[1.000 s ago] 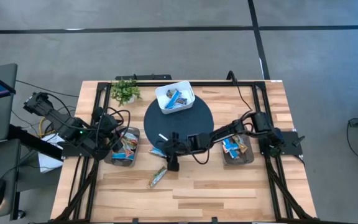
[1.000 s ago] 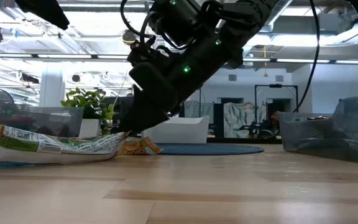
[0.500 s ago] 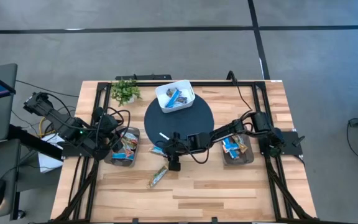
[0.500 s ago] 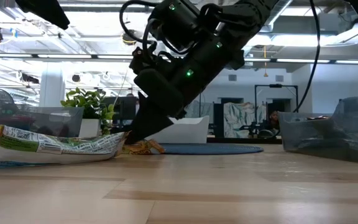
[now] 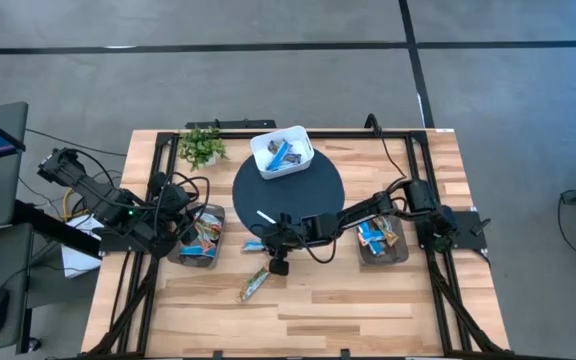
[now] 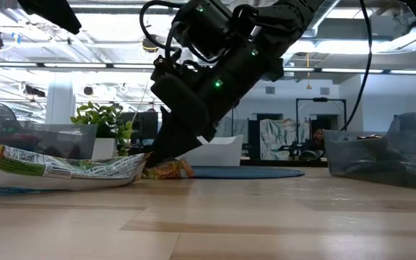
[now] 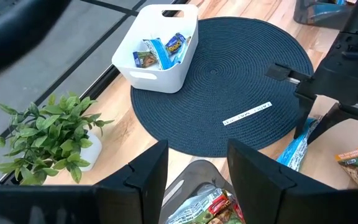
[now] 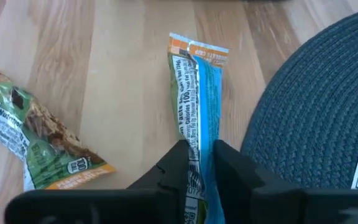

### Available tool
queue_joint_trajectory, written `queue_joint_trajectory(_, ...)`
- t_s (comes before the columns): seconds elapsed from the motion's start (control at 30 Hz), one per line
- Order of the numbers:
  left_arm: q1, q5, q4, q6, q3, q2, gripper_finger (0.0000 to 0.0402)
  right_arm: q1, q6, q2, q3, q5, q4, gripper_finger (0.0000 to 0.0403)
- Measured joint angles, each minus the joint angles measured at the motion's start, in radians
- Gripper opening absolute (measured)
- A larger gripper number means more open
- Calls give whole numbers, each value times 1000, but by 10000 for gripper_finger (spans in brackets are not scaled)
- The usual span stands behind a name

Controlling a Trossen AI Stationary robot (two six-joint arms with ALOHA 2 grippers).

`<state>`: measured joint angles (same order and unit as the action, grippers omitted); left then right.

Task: Pick and place Granola Bars by type
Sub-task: Put the yellow granola bar into the right black bin

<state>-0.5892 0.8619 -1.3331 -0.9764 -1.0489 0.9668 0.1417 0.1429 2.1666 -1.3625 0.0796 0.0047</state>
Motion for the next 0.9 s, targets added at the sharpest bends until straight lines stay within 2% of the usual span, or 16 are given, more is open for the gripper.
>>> queue_joint_trajectory(0.2, 0, 0, 0, 0, 0, 0, 159, 0, 49, 2, -36, -15, -1, 42)
queue_joint_trajectory(0.37, 0, 0, 0, 0, 0, 0, 159, 0, 44, 2, -88, -71, -28, 35)
queue_joint_trajectory(0.7, 0, -20, -3, 0, 0, 0, 159, 0, 32, -17, -206, -83, -318, 31)
queue_joint_trajectory(0.9, 0, -20, -4, 12, 0, 0, 159, 0, 12, -118, -206, -83, -457, 25)
